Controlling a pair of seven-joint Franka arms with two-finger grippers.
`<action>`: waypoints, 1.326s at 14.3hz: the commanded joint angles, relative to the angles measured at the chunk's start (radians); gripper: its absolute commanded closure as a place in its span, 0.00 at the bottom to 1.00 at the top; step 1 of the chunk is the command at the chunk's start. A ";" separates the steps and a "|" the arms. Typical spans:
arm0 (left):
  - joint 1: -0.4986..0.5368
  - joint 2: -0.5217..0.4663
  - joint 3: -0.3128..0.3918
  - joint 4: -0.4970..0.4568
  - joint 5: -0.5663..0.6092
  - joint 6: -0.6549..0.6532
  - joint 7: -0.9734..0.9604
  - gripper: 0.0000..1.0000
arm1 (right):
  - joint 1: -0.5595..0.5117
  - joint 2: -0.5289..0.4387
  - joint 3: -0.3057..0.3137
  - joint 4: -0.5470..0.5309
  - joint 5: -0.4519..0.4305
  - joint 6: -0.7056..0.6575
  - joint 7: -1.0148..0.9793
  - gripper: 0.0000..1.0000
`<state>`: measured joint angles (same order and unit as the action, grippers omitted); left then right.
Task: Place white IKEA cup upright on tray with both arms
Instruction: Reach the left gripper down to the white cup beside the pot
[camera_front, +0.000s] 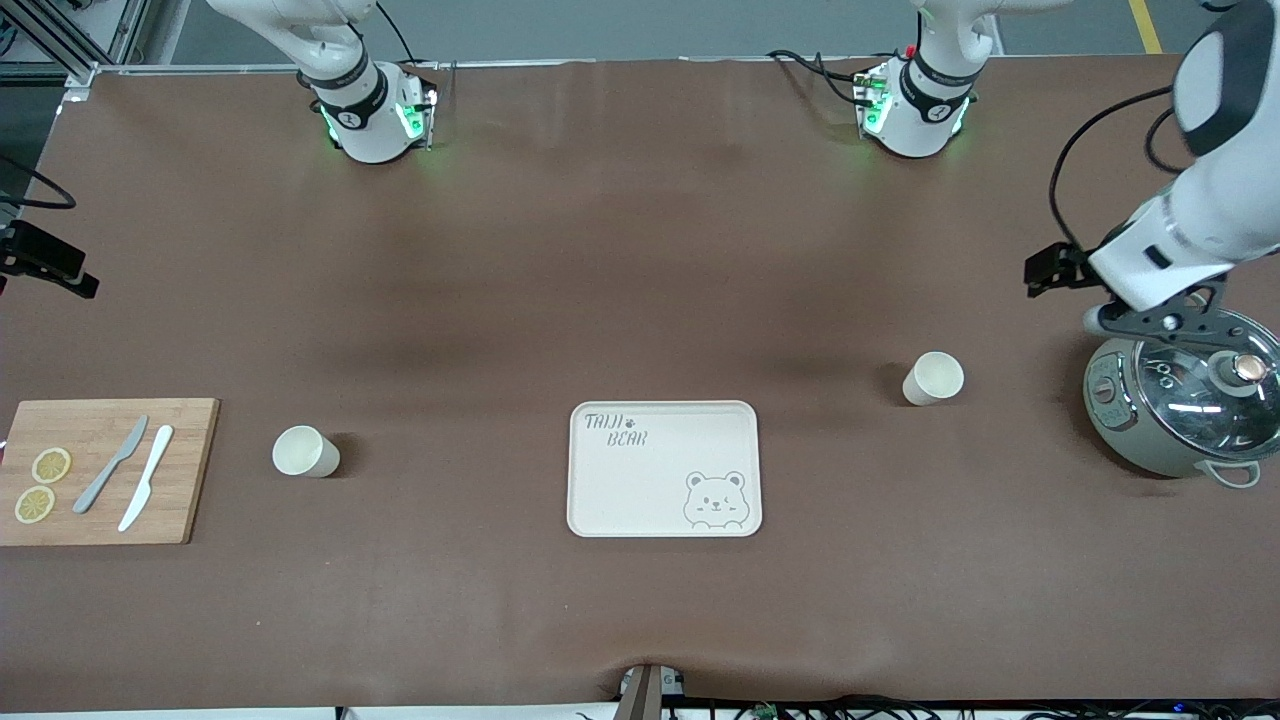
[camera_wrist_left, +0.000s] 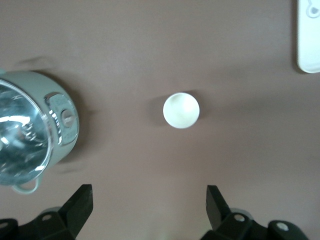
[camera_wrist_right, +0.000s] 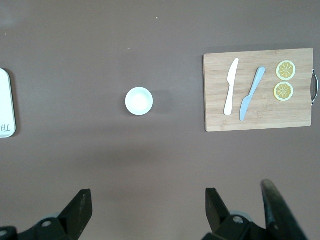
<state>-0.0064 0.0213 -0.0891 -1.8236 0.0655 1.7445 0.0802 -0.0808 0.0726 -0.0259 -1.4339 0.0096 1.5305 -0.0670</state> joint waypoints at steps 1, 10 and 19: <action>0.023 -0.097 0.000 -0.215 0.005 0.165 0.023 0.00 | -0.004 -0.007 0.004 -0.002 -0.006 0.000 0.015 0.00; 0.077 -0.029 -0.001 -0.431 -0.041 0.550 0.064 0.00 | -0.011 0.004 0.004 -0.002 0.000 0.000 0.004 0.00; 0.069 0.167 -0.035 -0.436 -0.081 0.805 0.055 0.00 | -0.010 0.009 0.004 -0.005 0.003 -0.001 0.001 0.00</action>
<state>0.0601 0.1626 -0.1140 -2.2615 0.0058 2.5071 0.1236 -0.0811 0.0842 -0.0252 -1.4351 0.0099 1.5304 -0.0673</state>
